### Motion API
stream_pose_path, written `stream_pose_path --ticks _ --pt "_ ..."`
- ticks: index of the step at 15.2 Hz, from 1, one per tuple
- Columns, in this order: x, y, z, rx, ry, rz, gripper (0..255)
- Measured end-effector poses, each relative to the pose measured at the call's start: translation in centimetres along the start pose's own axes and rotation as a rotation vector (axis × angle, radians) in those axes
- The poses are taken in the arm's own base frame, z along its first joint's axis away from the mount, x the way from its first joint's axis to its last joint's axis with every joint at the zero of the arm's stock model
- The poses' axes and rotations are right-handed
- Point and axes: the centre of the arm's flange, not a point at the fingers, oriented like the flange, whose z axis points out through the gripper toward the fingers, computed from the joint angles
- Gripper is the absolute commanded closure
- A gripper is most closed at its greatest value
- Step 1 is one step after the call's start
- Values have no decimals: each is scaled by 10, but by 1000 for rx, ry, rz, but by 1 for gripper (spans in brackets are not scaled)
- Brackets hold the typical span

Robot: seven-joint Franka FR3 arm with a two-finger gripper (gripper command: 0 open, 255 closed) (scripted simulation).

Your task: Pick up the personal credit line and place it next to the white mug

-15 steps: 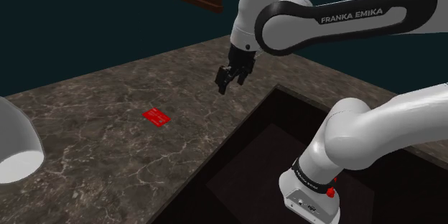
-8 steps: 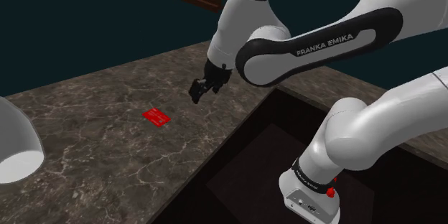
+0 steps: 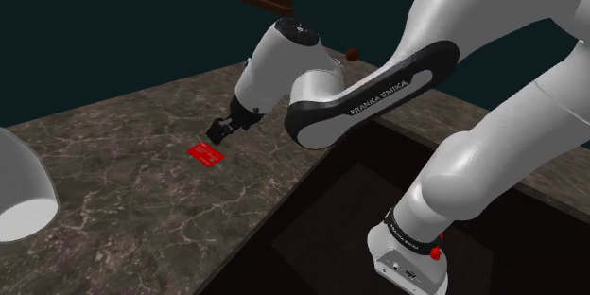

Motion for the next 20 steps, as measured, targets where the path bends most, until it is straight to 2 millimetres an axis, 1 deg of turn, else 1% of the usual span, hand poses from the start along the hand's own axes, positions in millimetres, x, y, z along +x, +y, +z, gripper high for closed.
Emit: stream_pose_path --ticks 2,4,5,7,13,19,20 --pt "0 -18 13 13 46 -13 0" --pt "10 -40 26 30 90 -21 0" --pt "12 -45 28 33 106 -28 0" --pt "14 -48 36 37 118 -32 0" --pt "16 -50 67 39 122 -33 0" --pt "17 -50 70 39 124 -34 0" --pt "17 -50 70 39 124 -34 255"
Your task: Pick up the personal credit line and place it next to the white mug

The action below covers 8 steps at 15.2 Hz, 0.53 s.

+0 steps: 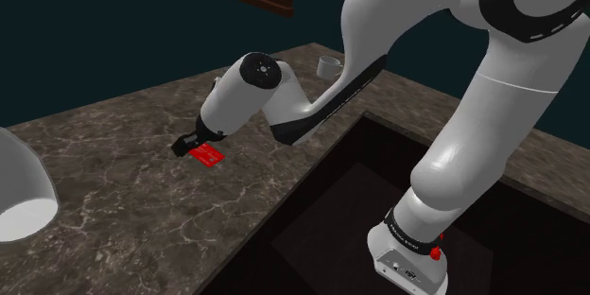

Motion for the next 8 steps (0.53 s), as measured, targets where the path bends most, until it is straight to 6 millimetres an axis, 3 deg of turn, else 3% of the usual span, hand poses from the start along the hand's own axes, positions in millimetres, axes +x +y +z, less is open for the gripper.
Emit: stream_pose_path --ticks 8 --pt "4 1 -4 -2 9 3 255"
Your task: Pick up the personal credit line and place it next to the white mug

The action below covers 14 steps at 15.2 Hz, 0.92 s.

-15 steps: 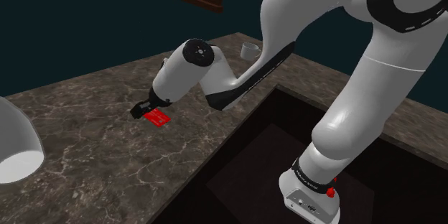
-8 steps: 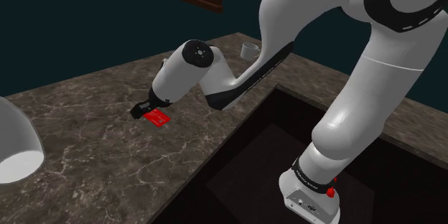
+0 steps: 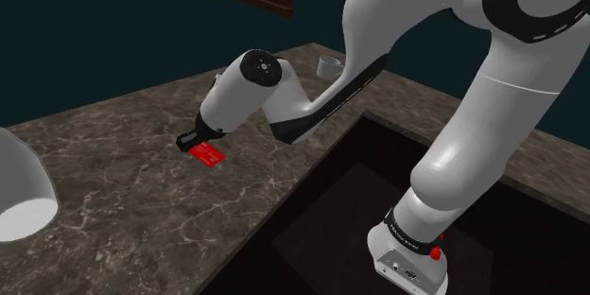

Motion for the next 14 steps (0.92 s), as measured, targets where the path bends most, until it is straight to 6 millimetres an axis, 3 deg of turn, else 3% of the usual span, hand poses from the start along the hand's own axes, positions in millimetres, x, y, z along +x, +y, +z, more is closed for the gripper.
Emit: stream_pose_path --ticks 5,14 --pt "2 -1 -6 1 -7 -3 255" --pt "27 -2 -45 1 -8 -4 255"
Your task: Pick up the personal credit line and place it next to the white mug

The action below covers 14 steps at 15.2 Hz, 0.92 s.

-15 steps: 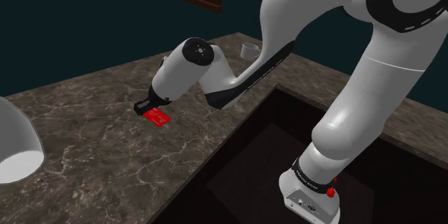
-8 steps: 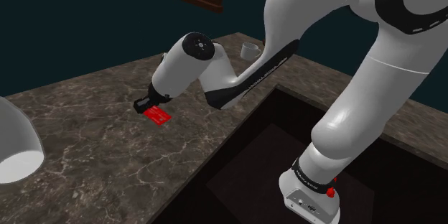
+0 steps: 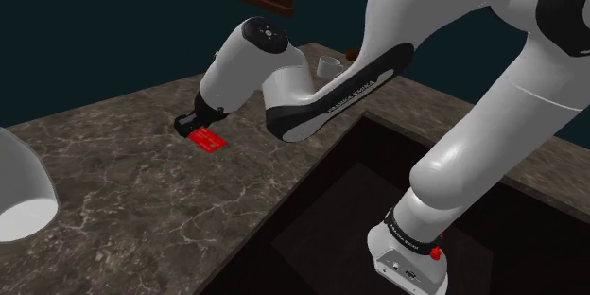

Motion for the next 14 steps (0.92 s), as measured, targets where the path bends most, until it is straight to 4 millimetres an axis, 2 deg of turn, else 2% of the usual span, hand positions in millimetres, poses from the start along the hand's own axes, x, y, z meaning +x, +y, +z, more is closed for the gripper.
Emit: stream_pose_path --ticks 14 --pt "42 -1 -61 0 0 1 255"
